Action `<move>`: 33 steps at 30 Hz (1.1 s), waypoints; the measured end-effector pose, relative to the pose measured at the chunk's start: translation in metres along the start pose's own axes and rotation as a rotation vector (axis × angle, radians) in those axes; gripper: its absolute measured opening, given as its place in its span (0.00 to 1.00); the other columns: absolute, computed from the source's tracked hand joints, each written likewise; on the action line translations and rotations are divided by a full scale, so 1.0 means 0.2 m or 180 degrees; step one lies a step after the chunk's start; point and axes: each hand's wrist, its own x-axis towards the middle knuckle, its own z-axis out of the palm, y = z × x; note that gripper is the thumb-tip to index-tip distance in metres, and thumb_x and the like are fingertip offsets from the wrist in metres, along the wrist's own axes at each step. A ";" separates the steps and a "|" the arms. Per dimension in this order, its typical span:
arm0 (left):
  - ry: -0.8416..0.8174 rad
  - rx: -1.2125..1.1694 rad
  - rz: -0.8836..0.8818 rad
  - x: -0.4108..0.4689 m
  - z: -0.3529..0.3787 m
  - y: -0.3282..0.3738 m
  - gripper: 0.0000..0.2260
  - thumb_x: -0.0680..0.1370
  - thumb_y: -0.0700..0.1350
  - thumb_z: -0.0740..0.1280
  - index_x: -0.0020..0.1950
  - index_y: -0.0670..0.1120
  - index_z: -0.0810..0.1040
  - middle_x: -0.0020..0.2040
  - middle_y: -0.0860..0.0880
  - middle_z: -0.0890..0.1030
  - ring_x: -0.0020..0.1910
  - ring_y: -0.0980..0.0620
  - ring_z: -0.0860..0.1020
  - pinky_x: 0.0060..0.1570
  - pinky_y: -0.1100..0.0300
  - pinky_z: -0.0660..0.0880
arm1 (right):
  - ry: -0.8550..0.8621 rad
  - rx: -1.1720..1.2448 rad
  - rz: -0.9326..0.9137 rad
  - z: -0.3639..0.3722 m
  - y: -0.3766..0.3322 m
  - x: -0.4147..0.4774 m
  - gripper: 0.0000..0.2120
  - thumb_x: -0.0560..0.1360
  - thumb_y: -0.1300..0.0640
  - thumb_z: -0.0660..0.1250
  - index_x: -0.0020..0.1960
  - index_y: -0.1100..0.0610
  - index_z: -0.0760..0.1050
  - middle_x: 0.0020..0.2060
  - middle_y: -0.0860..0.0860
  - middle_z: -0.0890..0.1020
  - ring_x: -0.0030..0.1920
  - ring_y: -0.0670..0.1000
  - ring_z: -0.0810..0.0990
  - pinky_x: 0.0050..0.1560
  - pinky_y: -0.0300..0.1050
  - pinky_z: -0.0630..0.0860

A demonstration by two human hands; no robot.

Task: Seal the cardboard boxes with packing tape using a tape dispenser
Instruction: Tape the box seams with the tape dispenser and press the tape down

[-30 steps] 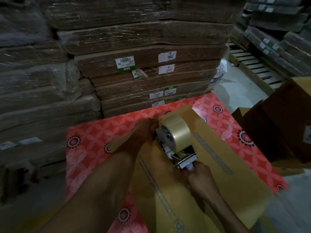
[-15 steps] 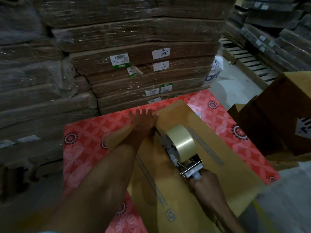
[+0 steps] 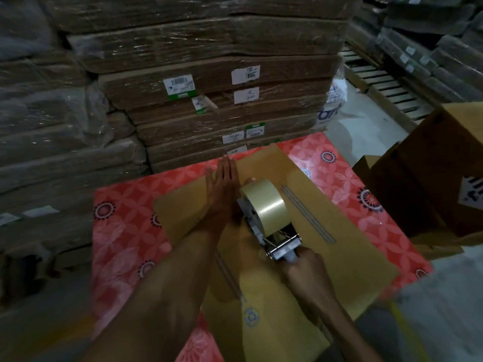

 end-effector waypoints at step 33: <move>0.0019 0.0113 0.2426 -0.06 0.03 -0.38 0.25 0.87 0.54 0.44 0.81 0.46 0.60 0.82 0.49 0.57 0.81 0.52 0.49 0.79 0.52 0.49 | -0.0230 -0.0429 0.0018 -0.06 -0.03 -0.04 0.17 0.79 0.57 0.61 0.32 0.51 0.68 0.32 0.51 0.75 0.35 0.54 0.72 0.37 0.47 0.64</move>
